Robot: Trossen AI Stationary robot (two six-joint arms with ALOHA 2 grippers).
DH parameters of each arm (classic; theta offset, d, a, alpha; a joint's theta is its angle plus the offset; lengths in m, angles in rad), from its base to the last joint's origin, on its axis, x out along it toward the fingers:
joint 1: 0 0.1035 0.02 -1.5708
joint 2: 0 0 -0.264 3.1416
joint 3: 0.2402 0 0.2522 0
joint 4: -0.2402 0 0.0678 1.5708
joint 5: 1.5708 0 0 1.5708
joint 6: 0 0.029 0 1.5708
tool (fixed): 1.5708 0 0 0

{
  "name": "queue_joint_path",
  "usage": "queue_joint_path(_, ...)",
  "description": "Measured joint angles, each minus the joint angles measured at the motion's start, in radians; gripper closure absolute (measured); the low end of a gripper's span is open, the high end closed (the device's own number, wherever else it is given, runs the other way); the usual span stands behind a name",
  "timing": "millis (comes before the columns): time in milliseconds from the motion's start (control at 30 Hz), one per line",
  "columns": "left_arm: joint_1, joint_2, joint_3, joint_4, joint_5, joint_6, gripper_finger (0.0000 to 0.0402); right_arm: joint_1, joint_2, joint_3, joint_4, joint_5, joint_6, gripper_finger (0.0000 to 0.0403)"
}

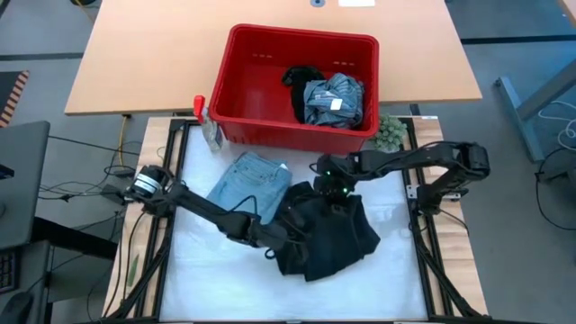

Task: Fold laundry
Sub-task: Fold the black pants from the red laundry bin

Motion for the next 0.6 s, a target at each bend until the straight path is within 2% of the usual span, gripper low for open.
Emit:
queue_joint_path(167, 0.062, -0.004, -0.001, -0.146, 0.006, -0.094, 0.029, -0.041, 0.056, 0.005, 0.035, 0.018, -0.103, 0.0355)
queue_joint_path(300, 0.11, -0.004, -0.001, -0.246, 0.014, -0.145, 0.029, -0.055, 0.074, 0.007, 0.032, 0.041, -0.084, 0.034)
queue_joint_path(500, 0.165, -0.004, -0.001, -0.252, 0.086, -0.115, 0.029, -0.091, -0.001, 0.007, -0.041, 0.06, -0.078, 0.0286)
queue_joint_path(600, 0.181, -0.004, -0.001, -0.259, 0.1, -0.109, 0.029, -0.116, -0.059, 0.034, -0.112, 0.121, -0.082, 0.0251)
